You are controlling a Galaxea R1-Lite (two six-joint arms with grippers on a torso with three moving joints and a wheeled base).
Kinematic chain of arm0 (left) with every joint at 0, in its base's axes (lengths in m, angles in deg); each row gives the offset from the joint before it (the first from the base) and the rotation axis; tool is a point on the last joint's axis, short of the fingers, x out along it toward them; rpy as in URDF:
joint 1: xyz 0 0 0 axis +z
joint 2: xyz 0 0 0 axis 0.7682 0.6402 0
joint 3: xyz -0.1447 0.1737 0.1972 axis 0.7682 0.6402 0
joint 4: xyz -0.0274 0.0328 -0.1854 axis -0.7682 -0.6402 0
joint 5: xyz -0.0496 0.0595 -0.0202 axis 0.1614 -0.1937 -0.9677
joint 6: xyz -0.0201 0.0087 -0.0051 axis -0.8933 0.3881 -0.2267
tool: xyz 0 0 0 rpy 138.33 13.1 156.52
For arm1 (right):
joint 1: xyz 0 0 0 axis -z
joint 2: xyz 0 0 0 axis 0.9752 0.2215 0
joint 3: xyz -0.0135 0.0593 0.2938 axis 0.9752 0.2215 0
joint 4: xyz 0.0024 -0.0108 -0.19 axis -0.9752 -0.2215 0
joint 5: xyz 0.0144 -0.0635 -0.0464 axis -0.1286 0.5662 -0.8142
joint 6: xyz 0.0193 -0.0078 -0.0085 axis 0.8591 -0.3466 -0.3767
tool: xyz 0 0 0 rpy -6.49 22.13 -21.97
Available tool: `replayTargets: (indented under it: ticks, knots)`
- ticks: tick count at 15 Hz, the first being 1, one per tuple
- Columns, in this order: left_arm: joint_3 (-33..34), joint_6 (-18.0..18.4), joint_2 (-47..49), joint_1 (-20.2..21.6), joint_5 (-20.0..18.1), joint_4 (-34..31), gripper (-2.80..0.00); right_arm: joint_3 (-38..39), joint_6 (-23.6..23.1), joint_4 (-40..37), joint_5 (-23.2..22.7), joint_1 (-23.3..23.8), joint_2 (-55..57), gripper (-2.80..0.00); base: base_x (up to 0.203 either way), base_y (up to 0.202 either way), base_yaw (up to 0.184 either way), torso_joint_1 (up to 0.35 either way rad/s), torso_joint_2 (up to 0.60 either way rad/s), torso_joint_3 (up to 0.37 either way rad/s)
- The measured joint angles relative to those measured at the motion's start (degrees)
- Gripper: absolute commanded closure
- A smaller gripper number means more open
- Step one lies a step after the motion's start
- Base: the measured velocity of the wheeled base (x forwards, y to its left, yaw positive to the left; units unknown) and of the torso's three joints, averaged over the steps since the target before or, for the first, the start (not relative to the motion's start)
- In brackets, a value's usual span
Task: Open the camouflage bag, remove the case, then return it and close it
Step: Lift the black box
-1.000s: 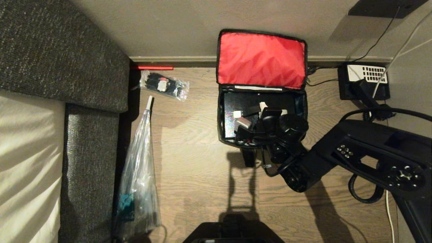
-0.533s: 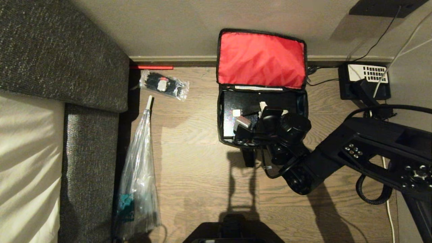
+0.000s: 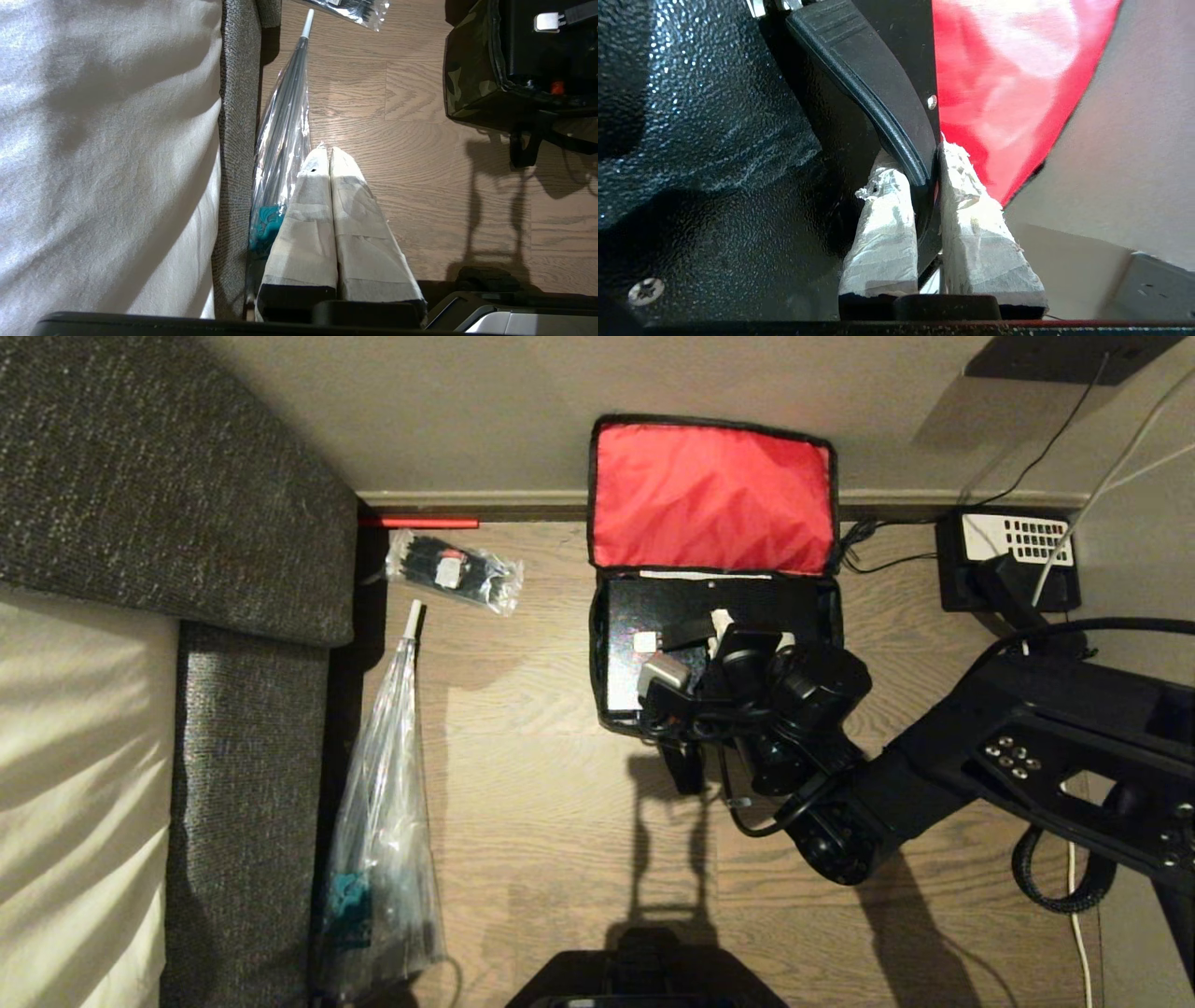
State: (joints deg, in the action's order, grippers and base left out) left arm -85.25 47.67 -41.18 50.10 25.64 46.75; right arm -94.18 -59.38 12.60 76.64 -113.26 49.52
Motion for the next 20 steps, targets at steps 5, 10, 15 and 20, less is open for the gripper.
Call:
replayTargets:
  ticks: [5, 10, 15, 20]
  knots:
    - [0.0, 0.0, 0.0, 0.0, 0.02, 0.0, 0.0, 2.09, -0.07, 0.1, 1.86, -1.95, -2.48, 0.0, 0.0, 0.0, 0.0, 0.0, 0.0, 0.0]
    - [0.0, 0.02, 0.0, 0.0, 0.02, 0.0, 0.0, 2.72, -0.18, 0.15, 5.06, -5.51, -4.37, 0.0, 0.0, 0.0, 0.0, 0.0, 0.0, 0.0]
    - [0.0, 0.01, 0.0, 0.0, 0.0, 0.01, 0.0, 3.04, -1.19, 0.02, 6.03, -7.91, -6.04, 0.0, 0.0, 0.0, 0.0, 0.0, 0.0, 0.0]
    - [0.0, 0.0, 0.0, 0.0, 0.02, 0.01, 0.0, 2.89, -2.47, -0.75, 5.86, -8.41, -10.45, 0.0, 0.0, 0.0, 0.0, 0.0, 0.0, 0.0]
